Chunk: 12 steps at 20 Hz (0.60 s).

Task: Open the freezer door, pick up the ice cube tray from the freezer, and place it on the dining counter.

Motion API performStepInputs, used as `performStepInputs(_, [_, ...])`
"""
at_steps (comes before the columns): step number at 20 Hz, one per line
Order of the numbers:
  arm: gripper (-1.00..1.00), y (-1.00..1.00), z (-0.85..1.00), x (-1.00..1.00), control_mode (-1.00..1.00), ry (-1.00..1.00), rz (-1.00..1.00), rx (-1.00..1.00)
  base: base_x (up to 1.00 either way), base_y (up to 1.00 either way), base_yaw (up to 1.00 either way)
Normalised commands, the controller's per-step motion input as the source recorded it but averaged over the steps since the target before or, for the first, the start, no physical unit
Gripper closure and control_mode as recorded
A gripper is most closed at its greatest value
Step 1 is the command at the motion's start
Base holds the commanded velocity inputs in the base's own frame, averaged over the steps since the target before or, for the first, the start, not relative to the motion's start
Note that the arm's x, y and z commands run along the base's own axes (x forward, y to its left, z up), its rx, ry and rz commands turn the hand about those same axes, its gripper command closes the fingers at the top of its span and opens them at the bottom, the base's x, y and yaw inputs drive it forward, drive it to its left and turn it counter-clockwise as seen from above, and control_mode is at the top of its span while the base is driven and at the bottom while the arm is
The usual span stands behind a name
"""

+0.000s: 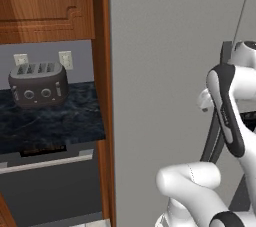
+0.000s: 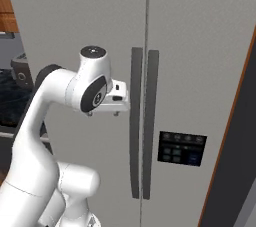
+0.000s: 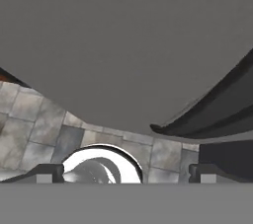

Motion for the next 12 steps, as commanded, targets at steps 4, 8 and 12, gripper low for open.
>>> performStepInputs(4, [-1.00,-0.97,-0.12,0.00,-1.00,-0.05,0.06,0.00,0.00,0.00,0.00])
performStepInputs(8, [-1.00,-0.86,-0.14,-0.01,-1.00,-0.09,0.04,0.00,0.00,0.00,0.00])
performStepInputs(12, [-1.00,-0.77,-0.07,-0.04,-1.00,-0.13,0.03,0.00,0.00,0.00,0.00])
